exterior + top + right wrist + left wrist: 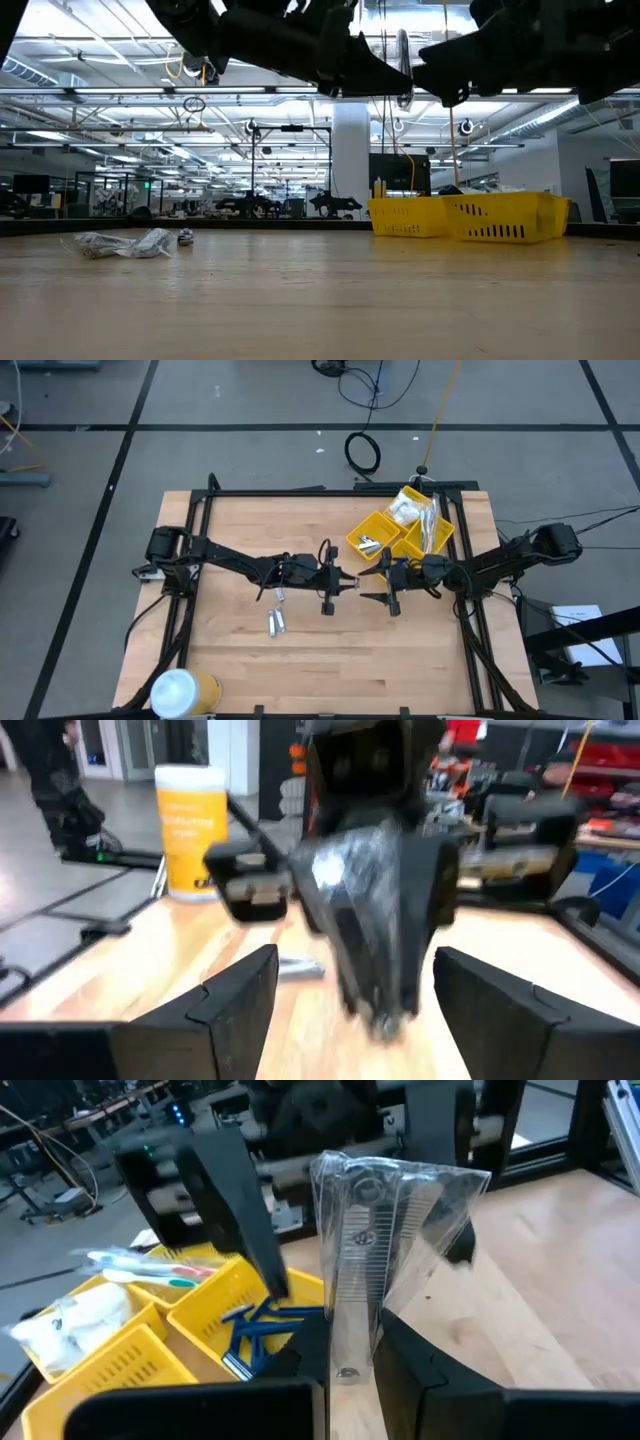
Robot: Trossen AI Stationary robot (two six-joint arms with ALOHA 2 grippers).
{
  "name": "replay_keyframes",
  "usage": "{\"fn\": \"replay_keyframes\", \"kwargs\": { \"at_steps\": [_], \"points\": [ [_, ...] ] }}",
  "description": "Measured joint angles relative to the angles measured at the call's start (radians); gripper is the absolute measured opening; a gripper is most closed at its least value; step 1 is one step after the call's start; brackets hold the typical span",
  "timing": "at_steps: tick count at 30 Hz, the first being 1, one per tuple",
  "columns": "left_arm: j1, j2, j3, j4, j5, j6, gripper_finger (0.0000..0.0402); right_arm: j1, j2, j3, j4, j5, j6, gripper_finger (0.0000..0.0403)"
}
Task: Pick & Place Travel size toiletries
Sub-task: Put the nail cutter into the bottom left yellow bin
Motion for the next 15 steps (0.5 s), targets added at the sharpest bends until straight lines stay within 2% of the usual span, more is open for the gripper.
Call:
{"fn": "replay_keyframes", "kwargs": {
  "at_steps": [7, 15],
  "points": [
    [0.012, 0.000, 0.000, 0.013, 0.008, -0.029, 0.0035, 0.000, -0.008, 0.001, 0.019, 0.002, 0.002, 0.0254],
    [0.004, 0.000, 0.000, 0.019, 0.015, -0.042, 0.0035, 0.000, 0.046, 0.001, 0.098, 0.004, -0.018, 0.0253]
  ]
}}
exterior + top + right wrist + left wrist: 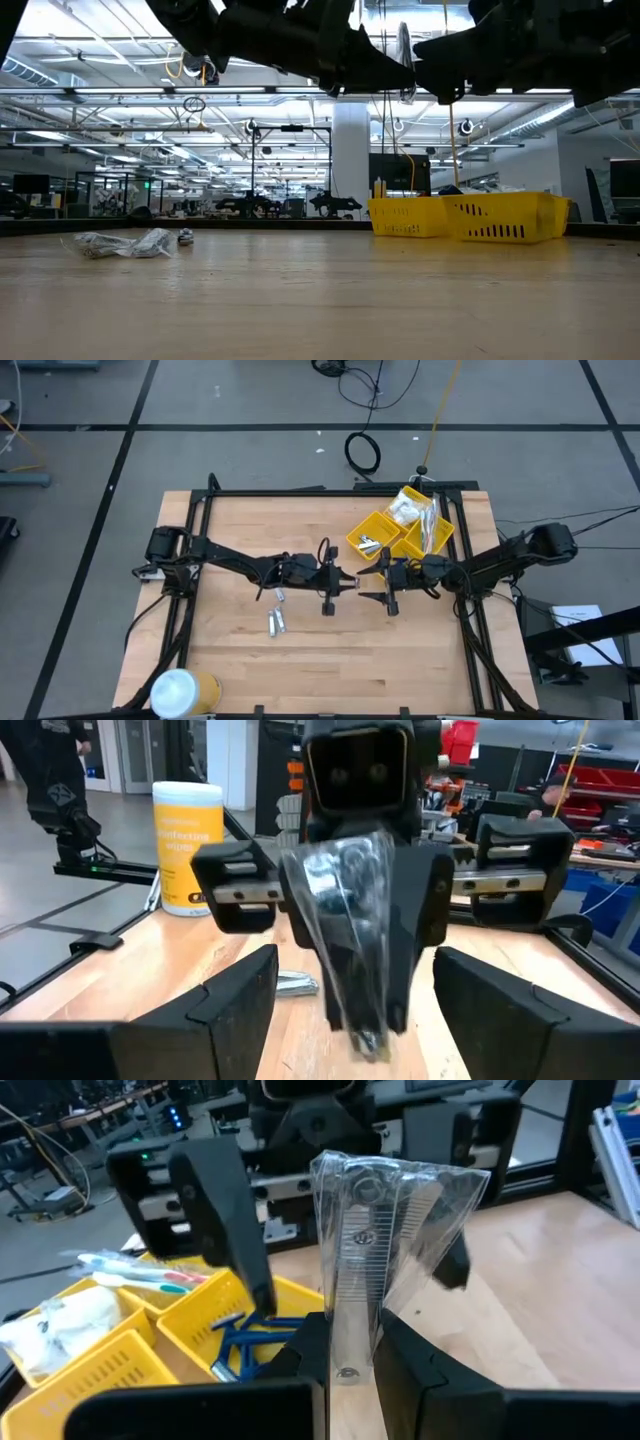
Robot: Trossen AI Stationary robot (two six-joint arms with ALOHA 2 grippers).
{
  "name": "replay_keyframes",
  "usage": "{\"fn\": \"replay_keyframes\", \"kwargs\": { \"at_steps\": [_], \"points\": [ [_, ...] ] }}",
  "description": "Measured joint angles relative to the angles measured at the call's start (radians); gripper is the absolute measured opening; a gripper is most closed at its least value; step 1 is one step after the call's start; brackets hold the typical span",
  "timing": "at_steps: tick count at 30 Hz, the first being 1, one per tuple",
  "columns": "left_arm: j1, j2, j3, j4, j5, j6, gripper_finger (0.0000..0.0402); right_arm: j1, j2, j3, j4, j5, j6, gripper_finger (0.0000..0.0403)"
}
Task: Pick & Place Travel size toiletries
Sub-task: Put the nail cutter into the bottom left yellow bin
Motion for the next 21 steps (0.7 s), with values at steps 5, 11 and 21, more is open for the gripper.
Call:
{"fn": "replay_keyframes", "kwargs": {
  "at_steps": [5, 11, 21],
  "points": [
    [0.001, 0.000, 0.000, 0.004, 0.000, -0.017, 0.0035, 0.000, 0.017, 0.000, 0.030, 0.000, -0.005, 0.0253],
    [0.000, 0.000, -0.001, 0.009, 0.000, -0.014, 0.0035, 0.004, 0.016, 0.000, 0.041, 0.002, -0.005, 0.0253],
    [0.000, 0.000, -0.002, 0.015, 0.001, -0.016, 0.0035, 0.020, 0.016, 0.000, 0.045, 0.068, -0.047, 0.0253]
  ]
}}
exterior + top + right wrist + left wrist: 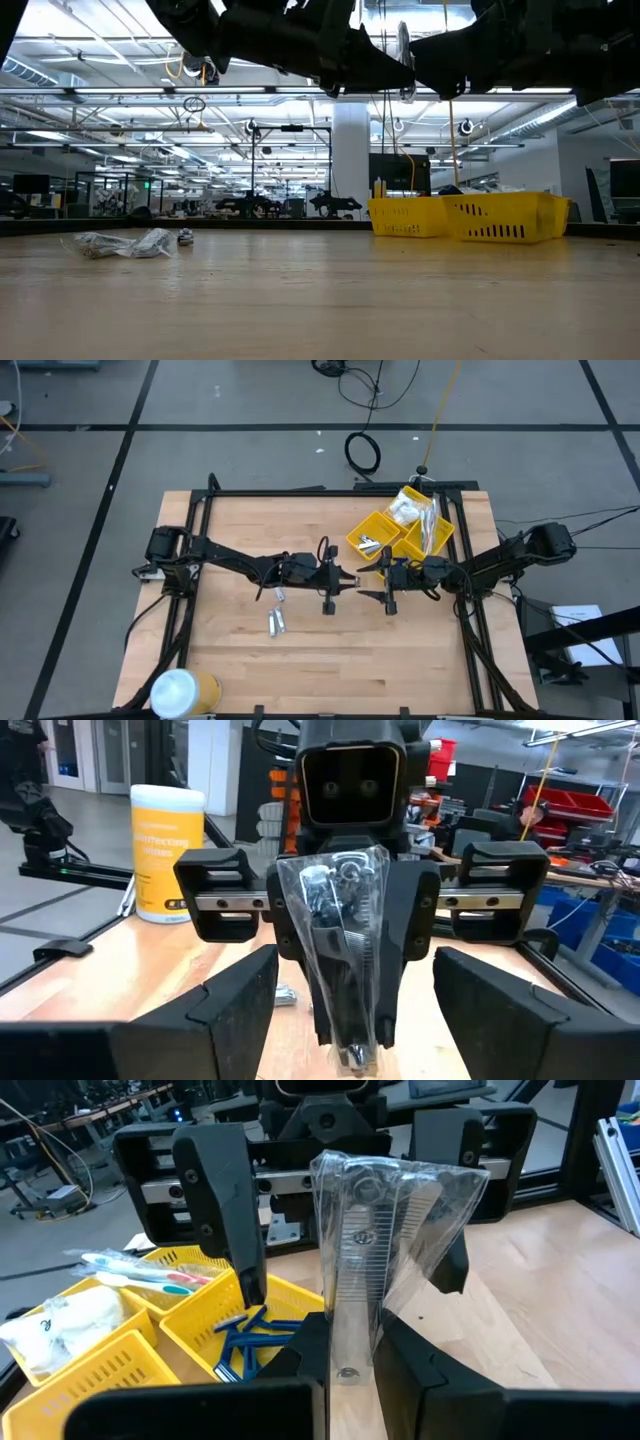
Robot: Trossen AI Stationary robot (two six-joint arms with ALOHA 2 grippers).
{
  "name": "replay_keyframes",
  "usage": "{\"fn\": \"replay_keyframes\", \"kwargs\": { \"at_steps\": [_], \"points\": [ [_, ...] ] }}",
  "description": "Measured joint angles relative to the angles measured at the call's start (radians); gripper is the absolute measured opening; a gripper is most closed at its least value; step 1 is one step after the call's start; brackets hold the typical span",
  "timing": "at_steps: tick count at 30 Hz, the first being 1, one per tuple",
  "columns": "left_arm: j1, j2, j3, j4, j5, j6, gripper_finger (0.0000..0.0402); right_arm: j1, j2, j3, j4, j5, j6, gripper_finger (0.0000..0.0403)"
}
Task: Pick & Place Travel size toiletries
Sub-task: Put the nail cutter into the bottom left yellow bin
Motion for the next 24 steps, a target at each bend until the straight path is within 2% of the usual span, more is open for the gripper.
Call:
{"fn": "replay_keyframes", "kwargs": {
  "at_steps": [19, 24],
  "points": [
    [-0.001, 0.001, 0.000, 0.023, 0.002, -0.025, 0.0035, 0.000, 0.000, 0.000, 0.030, 0.009, 0.001, 0.0253],
    [-0.001, 0.001, 0.000, 0.022, 0.002, -0.026, 0.0035, 0.000, 0.000, 0.009, 0.028, -0.026, 0.015, 0.0229]
  ]
}}
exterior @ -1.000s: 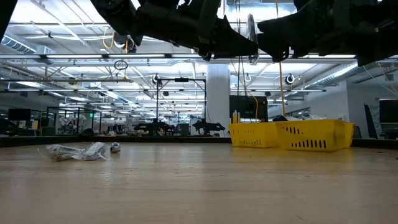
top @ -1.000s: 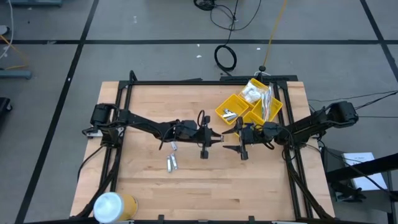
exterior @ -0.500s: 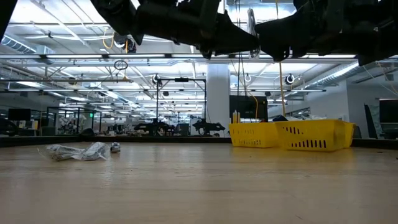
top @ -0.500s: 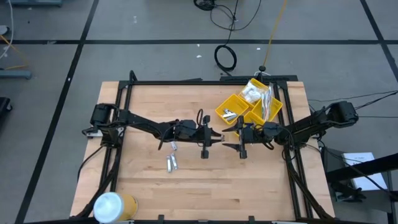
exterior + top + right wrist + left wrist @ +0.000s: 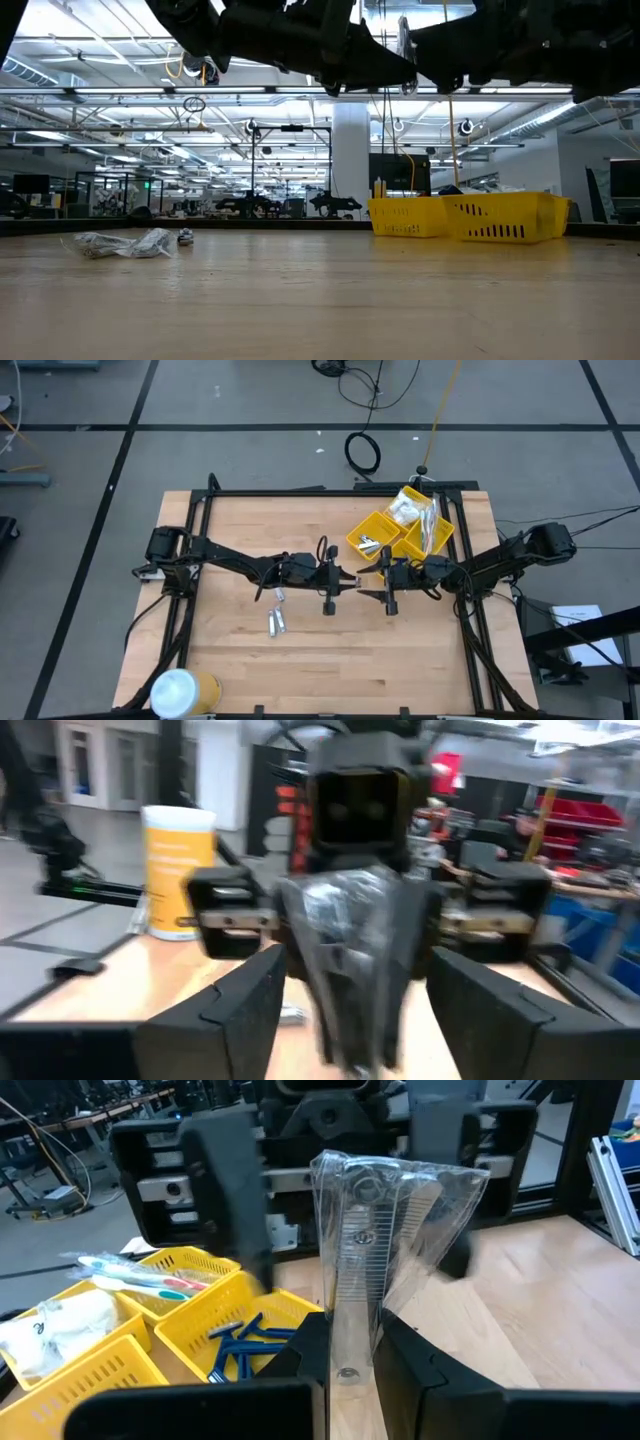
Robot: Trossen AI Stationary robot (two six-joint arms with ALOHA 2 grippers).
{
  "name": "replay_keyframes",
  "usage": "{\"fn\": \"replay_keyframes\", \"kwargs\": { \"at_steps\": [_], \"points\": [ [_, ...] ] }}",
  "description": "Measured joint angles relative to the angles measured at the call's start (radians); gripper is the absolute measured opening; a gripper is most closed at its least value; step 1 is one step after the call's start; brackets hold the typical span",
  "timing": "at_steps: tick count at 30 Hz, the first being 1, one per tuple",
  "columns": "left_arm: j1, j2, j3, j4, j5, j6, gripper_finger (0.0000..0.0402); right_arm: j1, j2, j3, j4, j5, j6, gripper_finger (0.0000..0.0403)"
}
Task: Pick & Place Travel size toiletries
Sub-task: Put the nail cutter into the bottom left yellow bin
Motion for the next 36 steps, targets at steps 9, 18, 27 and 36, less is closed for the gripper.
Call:
{"fn": "replay_keyframes", "kwargs": {
  "at_steps": [9, 18, 27, 36],
  "points": [
    [0.000, 0.000, -0.001, -0.009, 0.000, -0.003, 0.0035, 0.000, 0.081, 0.054, -0.012, -0.040, 0.000, 0.0171],
    [-0.007, 0.000, 0.000, -0.028, 0.001, -0.004, 0.0035, 0.000, 0.090, 0.065, -0.007, -0.042, -0.018, 0.0093],
    [-0.009, 0.000, 0.000, -0.037, 0.000, -0.144, 0.0055, 0.001, 0.090, 0.065, -0.014, -0.040, -0.032, 0.0066],
    [0.004, -0.031, 0.014, -0.139, -0.030, -0.206, 0.0188, -0.050, 0.087, 0.065, -0.066, 0.026, -0.017, 0.0066]
  ]
}}
